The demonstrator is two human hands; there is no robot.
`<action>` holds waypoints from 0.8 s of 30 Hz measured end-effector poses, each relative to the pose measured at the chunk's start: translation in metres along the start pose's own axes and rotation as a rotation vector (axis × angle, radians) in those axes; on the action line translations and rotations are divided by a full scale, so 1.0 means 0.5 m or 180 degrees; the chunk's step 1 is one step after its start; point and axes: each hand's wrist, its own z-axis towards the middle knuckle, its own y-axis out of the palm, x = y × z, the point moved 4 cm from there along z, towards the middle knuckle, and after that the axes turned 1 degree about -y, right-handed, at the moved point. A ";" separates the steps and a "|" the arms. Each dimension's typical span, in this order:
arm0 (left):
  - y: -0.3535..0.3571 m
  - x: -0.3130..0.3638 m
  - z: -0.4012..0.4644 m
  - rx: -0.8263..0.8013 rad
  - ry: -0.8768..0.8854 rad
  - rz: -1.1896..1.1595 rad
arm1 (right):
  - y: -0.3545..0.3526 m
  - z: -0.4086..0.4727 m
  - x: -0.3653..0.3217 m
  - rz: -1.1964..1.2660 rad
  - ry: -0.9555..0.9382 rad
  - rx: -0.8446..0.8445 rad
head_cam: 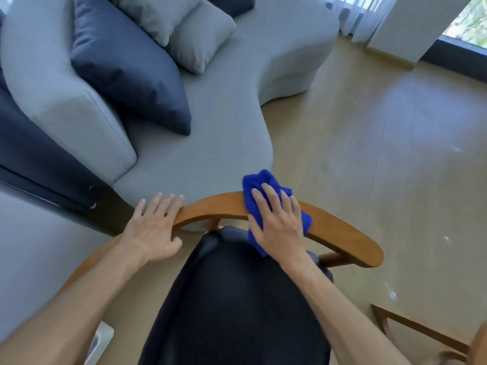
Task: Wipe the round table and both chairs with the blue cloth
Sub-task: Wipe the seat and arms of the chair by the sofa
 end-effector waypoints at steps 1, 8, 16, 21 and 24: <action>0.001 -0.001 -0.007 0.0022 0.0033 0.0119 | -0.012 -0.027 0.062 -0.0076 0.0237 0.0022; 0.006 -0.021 -0.038 0.0225 0.0059 0.0460 | -0.030 -0.083 0.168 -0.0263 0.1717 0.0253; 0.012 -0.027 -0.029 0.0222 0.0077 0.0104 | 0.044 0.092 -0.187 0.0099 0.0550 0.0043; 0.004 -0.056 -0.082 0.0354 -0.0023 0.0223 | 0.055 0.110 -0.276 0.0290 -0.0787 -0.0378; 0.008 -0.092 -0.142 0.0492 -0.0224 0.0056 | 0.039 0.065 -0.165 0.0134 -0.0933 -0.0177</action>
